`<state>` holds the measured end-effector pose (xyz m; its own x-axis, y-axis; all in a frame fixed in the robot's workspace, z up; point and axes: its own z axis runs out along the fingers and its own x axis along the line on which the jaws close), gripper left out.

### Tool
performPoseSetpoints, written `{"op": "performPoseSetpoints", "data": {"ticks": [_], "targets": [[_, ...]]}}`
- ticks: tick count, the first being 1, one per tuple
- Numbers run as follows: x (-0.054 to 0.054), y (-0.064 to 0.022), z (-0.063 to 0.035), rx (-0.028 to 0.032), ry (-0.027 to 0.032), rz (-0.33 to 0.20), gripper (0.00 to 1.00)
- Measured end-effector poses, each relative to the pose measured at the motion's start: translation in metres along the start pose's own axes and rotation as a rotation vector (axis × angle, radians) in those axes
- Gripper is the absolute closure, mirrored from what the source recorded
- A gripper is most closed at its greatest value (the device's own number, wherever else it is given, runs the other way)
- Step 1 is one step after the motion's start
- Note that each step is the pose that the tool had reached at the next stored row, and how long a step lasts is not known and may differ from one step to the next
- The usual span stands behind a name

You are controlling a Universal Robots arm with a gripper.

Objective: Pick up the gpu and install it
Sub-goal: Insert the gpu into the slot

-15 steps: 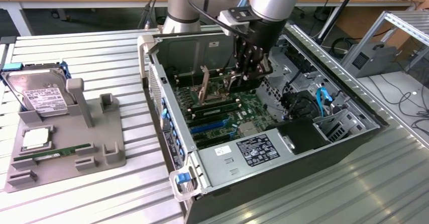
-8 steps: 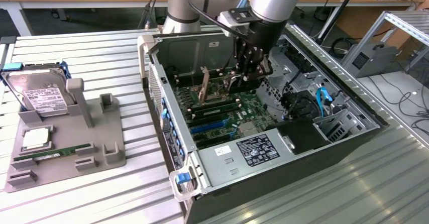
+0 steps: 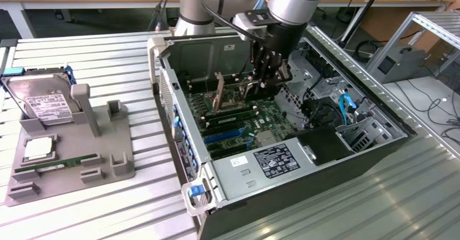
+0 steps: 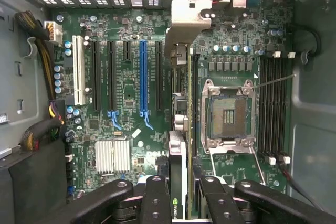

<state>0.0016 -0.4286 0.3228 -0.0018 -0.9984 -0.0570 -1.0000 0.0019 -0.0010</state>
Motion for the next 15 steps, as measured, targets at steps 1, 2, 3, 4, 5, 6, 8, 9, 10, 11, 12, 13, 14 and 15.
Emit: {"op": "performPoseSetpoints", "data": {"ticks": [1,2,3,4,5,6,8,9,10,11,12,13,14,15], "targets": [[0.0003,0.0001,0.0001,0.0000,0.0000,0.000,0.73],[0.0005,0.0002,0.0002,0.0000,0.0000,0.000,0.73],[0.0007,0.0002,0.0003,0.0000,-0.0001,0.000,0.73],[0.0009,0.0003,0.0004,0.0000,-0.0002,0.000,0.73],[0.0011,0.0003,0.0004,0.0000,-0.0002,0.000,0.73],[0.0012,0.0003,0.0005,0.0000,-0.0003,0.000,0.73],[0.0016,0.0003,0.0006,0.0000,-0.0005,0.000,0.73],[0.0018,0.0003,0.0007,0.0000,-0.0006,0.000,0.73],[0.0021,0.0003,0.0008,0.0000,-0.0007,0.000,0.73],[0.0030,0.0003,0.0013,0.0000,-0.0010,0.000,0.73],[0.0033,0.0004,0.0014,0.0000,-0.0010,0.000,0.73],[0.0035,0.0004,0.0015,0.0000,-0.0010,0.000,0.73],[0.0037,0.0005,0.0015,0.0000,-0.0010,0.000,0.73],[0.0039,0.0005,0.0016,0.0000,-0.0010,0.000,0.73]]}}
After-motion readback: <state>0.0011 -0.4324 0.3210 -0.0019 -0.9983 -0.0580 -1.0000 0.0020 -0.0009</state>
